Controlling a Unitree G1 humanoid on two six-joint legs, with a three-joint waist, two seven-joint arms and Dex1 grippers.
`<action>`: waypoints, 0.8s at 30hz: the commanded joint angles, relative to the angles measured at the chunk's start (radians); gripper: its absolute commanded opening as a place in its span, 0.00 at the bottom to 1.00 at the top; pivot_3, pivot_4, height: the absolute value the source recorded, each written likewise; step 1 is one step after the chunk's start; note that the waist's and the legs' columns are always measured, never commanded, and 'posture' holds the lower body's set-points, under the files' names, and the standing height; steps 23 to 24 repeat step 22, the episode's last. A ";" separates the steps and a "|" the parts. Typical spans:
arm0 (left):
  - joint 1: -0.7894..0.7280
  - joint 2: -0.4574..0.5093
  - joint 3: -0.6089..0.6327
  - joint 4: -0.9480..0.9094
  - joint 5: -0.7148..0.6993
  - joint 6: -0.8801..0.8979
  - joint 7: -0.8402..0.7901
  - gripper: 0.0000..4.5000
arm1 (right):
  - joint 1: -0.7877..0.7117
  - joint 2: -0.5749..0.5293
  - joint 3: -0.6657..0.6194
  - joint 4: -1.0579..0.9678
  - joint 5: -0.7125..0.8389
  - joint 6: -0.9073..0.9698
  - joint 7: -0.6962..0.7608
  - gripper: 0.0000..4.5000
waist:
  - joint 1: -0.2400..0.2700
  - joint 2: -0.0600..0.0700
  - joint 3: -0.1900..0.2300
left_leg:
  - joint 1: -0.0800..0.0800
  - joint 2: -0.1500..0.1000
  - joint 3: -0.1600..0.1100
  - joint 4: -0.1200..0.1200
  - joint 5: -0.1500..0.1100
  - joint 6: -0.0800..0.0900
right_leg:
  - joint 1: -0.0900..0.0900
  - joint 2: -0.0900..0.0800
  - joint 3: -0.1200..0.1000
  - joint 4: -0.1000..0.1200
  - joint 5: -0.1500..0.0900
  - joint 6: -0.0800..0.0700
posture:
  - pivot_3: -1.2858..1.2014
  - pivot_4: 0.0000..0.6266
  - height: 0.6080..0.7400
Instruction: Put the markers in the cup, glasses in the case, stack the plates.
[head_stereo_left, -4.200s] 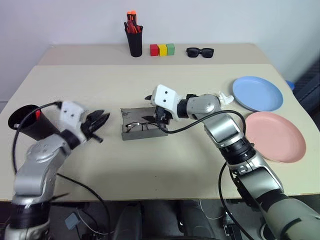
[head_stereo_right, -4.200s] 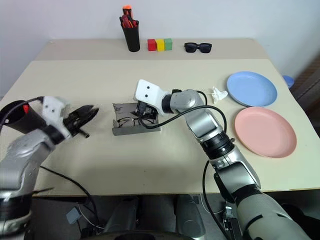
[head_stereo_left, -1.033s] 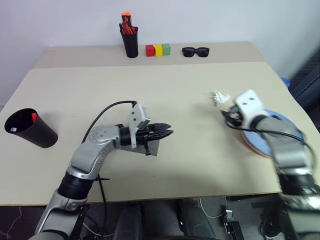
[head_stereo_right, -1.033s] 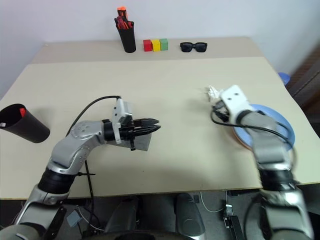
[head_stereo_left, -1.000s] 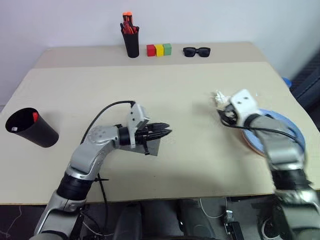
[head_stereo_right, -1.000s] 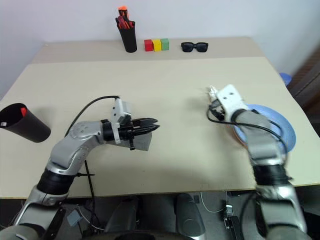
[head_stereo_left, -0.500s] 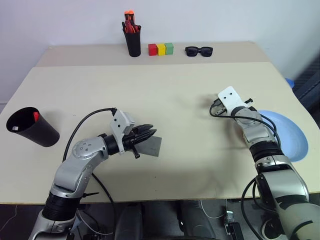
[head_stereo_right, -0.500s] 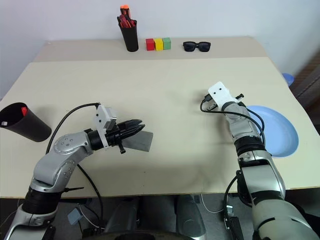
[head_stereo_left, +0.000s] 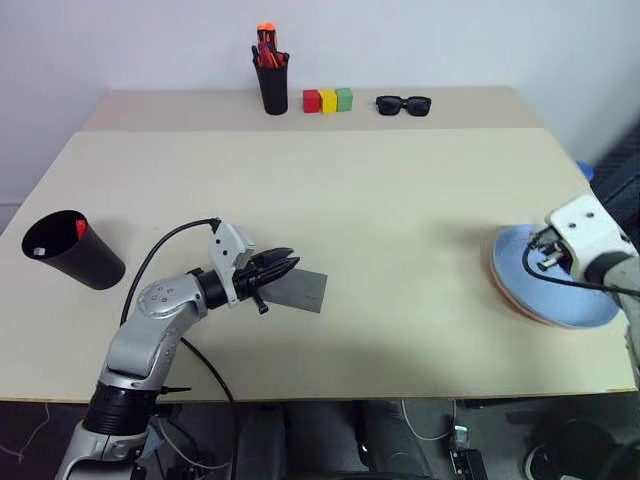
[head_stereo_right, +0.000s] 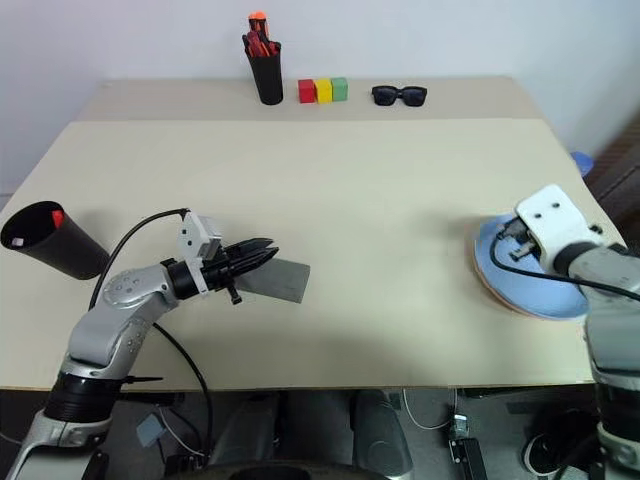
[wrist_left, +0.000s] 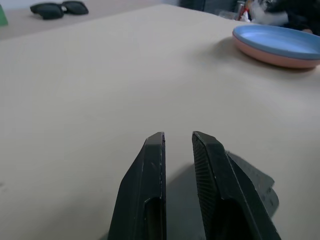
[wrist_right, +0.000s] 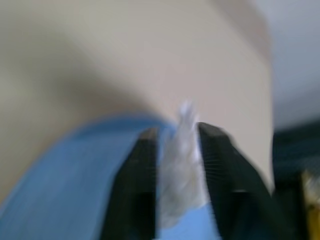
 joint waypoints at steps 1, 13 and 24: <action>-0.006 -0.009 0.033 0.035 0.043 -0.070 0.046 0.18 | -0.037 0.010 -0.014 -0.035 -0.008 -0.066 -0.052 0.76 | -0.011 0.000 0.000 | 0.000 0.000 0.000 0.000 0.000 0.000 | 0.000 0.000 0.000 0.000 0.000 0.000 | 0.52 0.24 1.00; 0.080 -0.042 0.215 0.043 0.183 -0.160 0.384 0.18 | -0.101 0.182 0.066 -0.034 0.308 -0.196 0.144 0.86 | -0.005 -0.001 0.000 | -0.001 0.000 -0.001 -0.001 0.000 0.000 | 0.000 0.000 0.000 -0.001 0.002 0.005 | 0.52 0.24 1.00; 0.191 -0.009 0.255 -0.084 0.183 -0.083 0.409 0.18 | -0.196 0.198 0.143 0.044 0.354 -0.196 0.177 0.86 | -0.009 -0.001 0.000 | 0.000 0.000 -0.001 -0.001 0.000 0.000 | 0.000 0.000 0.000 0.000 0.000 0.000 | 0.52 0.24 1.00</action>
